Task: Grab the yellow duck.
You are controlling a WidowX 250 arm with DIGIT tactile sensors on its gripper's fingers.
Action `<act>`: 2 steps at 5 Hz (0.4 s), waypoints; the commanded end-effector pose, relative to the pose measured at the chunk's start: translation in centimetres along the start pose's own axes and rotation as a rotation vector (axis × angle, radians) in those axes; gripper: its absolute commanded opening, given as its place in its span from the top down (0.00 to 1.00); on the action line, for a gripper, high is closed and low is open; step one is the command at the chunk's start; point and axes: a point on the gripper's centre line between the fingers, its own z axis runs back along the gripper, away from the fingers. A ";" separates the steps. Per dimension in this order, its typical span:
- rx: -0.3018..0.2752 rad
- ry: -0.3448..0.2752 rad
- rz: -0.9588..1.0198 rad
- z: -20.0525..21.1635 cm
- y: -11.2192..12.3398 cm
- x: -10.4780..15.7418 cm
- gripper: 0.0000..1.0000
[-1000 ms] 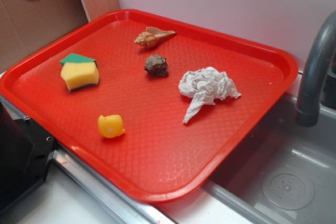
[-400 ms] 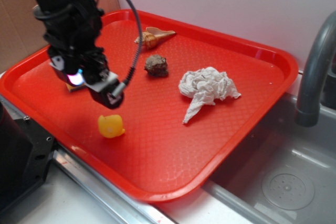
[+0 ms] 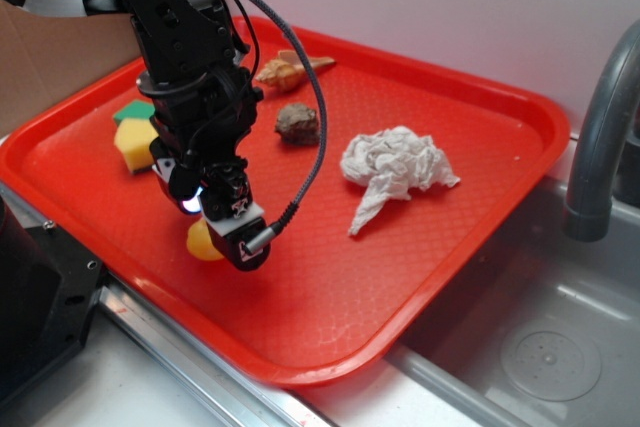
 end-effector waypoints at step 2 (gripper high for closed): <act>-0.040 0.043 -0.082 -1.0 -1.2 -0.6 0.00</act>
